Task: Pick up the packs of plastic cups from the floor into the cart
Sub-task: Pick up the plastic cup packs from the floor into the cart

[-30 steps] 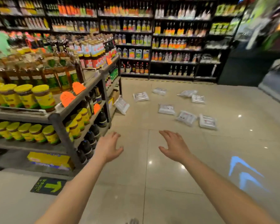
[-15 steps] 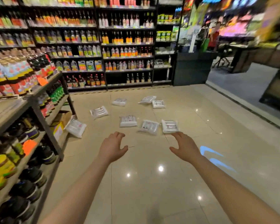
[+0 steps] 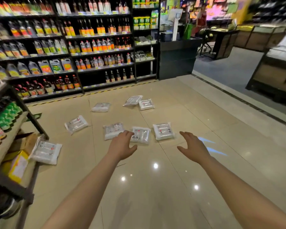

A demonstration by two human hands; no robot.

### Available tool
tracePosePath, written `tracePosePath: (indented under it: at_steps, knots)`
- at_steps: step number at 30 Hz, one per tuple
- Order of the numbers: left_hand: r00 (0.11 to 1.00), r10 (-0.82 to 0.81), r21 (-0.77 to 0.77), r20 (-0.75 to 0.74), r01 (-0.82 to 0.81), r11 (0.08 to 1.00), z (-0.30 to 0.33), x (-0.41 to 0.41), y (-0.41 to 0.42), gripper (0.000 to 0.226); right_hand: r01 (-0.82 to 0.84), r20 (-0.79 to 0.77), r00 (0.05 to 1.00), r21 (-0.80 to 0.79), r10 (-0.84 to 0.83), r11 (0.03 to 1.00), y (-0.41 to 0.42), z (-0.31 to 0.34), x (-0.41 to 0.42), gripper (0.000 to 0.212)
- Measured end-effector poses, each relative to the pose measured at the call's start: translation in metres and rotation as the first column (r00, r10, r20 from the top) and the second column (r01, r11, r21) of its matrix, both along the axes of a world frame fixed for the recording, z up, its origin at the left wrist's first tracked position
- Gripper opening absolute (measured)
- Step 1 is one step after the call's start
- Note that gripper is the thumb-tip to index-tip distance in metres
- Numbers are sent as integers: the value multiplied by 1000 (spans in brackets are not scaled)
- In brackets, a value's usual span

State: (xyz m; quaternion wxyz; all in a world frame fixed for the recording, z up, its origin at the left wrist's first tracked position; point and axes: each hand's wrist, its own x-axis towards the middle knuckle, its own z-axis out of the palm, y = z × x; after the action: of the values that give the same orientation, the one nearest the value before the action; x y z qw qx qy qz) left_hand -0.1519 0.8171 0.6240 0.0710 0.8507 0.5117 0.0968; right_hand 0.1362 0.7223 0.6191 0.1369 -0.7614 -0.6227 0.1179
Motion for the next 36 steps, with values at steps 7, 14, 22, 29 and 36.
tracePosePath:
  at_steps: [7,14,22,29,36]
  knots:
    - [999,-31,-58,21,32,998,-17,54,112,61,33,-41,999,-44,-35,998,102,-14,49,68]
    - [998,-10,-65,57,14,998,-26,151,220,63,20,-92,995,-40,-23,999,213,-22,142,68]
    - [998,28,-110,59,-21,994,-31,254,333,63,-1,-106,994,-79,-8,997,327,-25,252,68]
    - [999,42,-192,27,-36,981,-68,313,432,62,5,-152,988,-146,-27,989,429,-58,321,68]
    - [994,108,-319,9,-100,943,-127,354,563,64,-18,-179,983,-265,-31,964,568,-109,372,69]
